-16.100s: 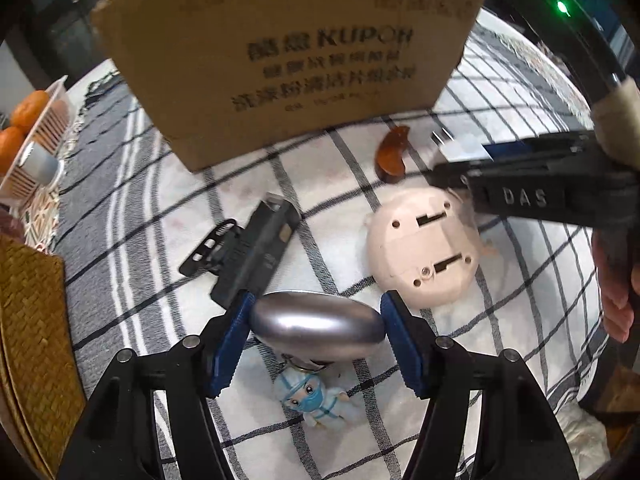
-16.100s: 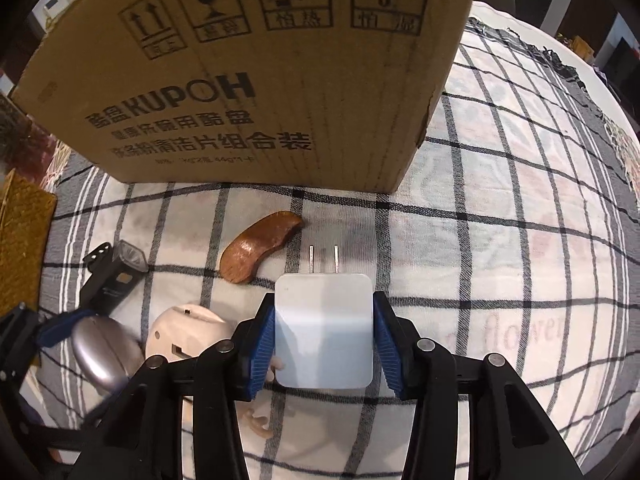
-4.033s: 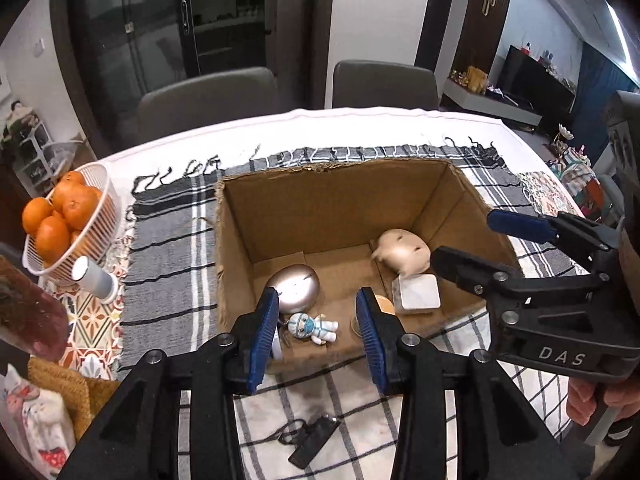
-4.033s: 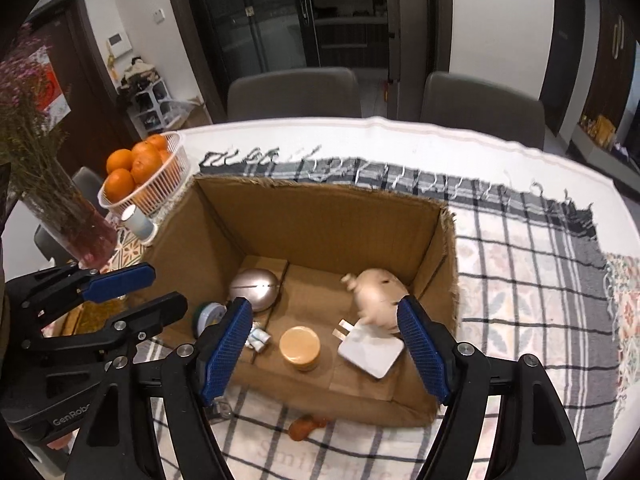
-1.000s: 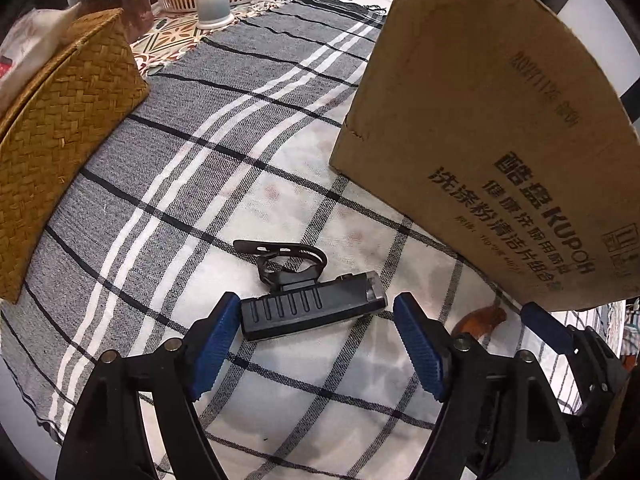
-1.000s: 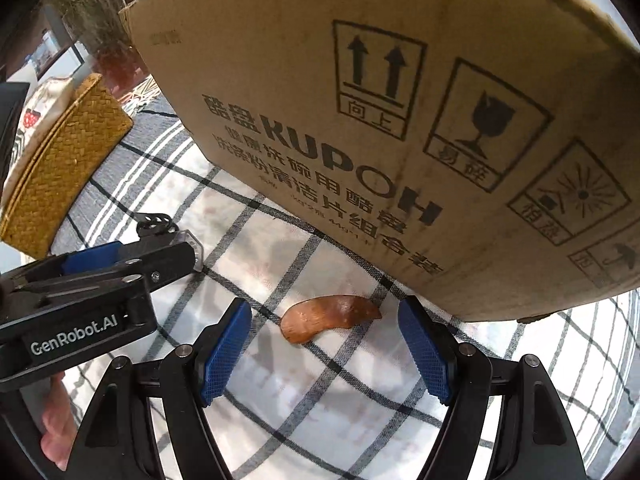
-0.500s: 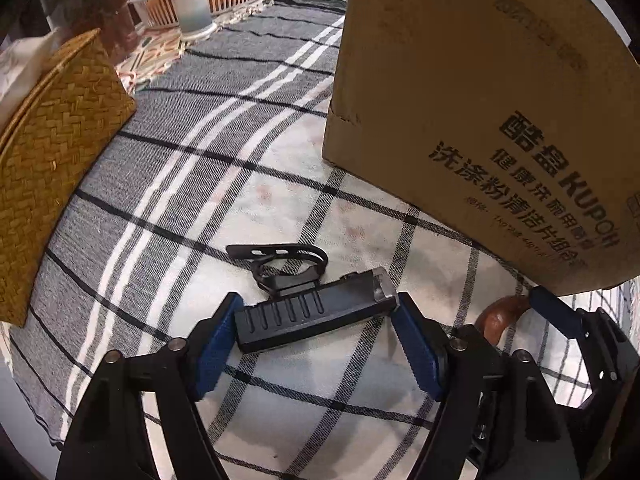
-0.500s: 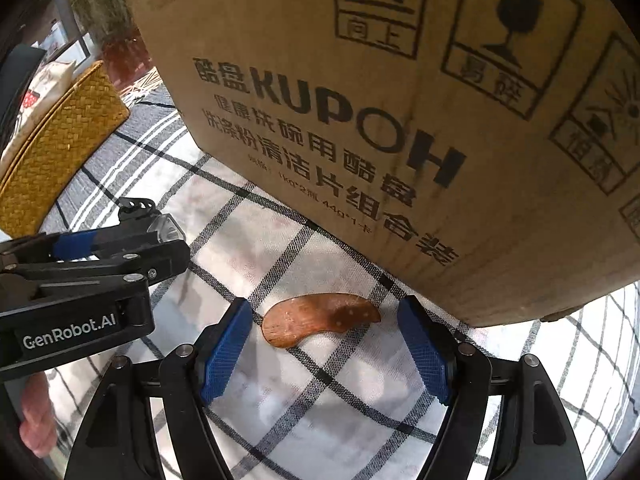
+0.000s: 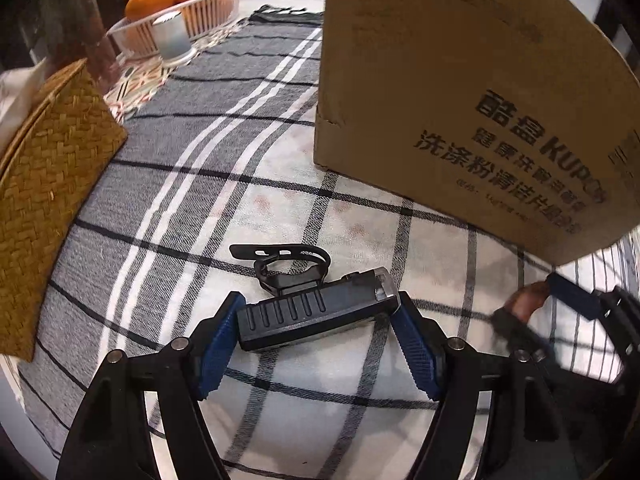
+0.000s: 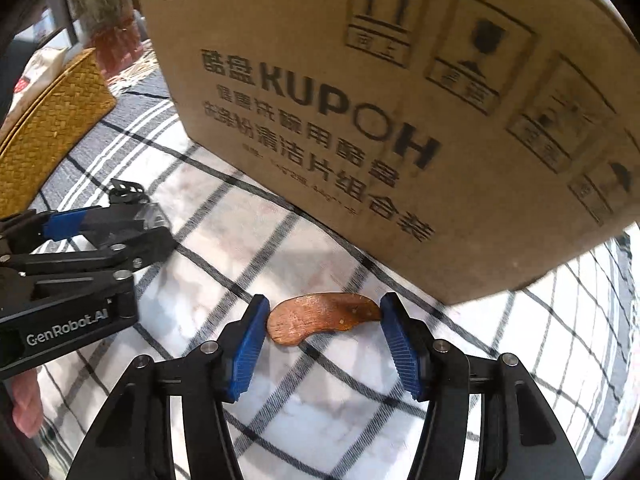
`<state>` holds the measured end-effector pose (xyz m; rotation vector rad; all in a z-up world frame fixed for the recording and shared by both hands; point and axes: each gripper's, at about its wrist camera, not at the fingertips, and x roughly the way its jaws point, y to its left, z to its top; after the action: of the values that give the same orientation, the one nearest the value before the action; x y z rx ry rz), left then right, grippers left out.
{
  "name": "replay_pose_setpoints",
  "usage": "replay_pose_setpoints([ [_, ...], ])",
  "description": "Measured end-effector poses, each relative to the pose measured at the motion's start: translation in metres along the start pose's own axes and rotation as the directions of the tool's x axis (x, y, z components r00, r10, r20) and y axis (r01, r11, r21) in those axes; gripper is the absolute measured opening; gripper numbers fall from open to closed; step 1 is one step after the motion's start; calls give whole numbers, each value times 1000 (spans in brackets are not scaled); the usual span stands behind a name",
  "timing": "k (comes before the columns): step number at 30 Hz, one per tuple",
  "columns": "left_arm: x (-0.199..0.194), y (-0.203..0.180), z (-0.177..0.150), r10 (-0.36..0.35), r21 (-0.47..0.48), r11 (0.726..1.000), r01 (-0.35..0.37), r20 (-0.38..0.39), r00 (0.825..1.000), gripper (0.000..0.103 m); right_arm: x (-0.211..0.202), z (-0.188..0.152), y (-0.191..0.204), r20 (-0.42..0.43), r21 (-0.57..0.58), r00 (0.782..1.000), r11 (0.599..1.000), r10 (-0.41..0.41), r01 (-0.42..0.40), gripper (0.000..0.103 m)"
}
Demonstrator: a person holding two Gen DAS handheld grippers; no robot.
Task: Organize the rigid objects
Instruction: 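Grasp the black bike light with the left gripper while the right gripper grasps the brown wooden piece, then carry the bike light and wooden piece into the box and open both grippers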
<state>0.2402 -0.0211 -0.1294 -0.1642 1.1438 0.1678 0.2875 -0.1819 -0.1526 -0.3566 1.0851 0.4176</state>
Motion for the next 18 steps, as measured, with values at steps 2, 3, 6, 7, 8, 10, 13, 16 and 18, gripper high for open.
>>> replay_pose_setpoints([
  [2, -4, -2, -3, 2, 31, 1000, -2, 17, 1000, 73, -6, -3, -3, 4, 21, 1000, 1000, -15, 15, 58],
  [3, -6, -1, -4, 2, 40, 999, -3, 25, 1000, 73, -9, -4, -3, 5, 33, 1000, 999, -21, 21, 58],
  [6, -14, 0, -6, -4, 71, 997, 0, 55, 998, 73, -17, -7, -2, 10, 64, 999, 998, -30, 29, 58],
  [7, -16, 0, -7, -6, 81, 997, 1, 65, 998, 73, -20, -7, 0, 11, 67, 999, 997, -36, 35, 58],
  [8, -19, 0, -7, -8, 92, 996, 1, 76, 997, 73, -23, -7, 1, 12, 71, 999, 997, -39, 38, 58],
  [10, -26, 0, -8, -19, 114, 993, 8, 98, 995, 73, -30, -9, 5, 11, 82, 999, 996, -36, 35, 58],
  [13, -38, 0, -9, -34, 142, 990, 15, 133, 991, 73, -40, -9, 7, 14, 110, 999, 993, -37, 35, 58],
  [16, -53, 1, -11, -57, 169, 985, 28, 171, 984, 73, -56, -11, 7, 37, 134, 999, 991, -31, 26, 58],
  [18, -65, -1, -12, -77, 179, 983, 42, 194, 978, 73, -70, -14, 4, 65, 155, 997, 988, -29, 19, 58],
])
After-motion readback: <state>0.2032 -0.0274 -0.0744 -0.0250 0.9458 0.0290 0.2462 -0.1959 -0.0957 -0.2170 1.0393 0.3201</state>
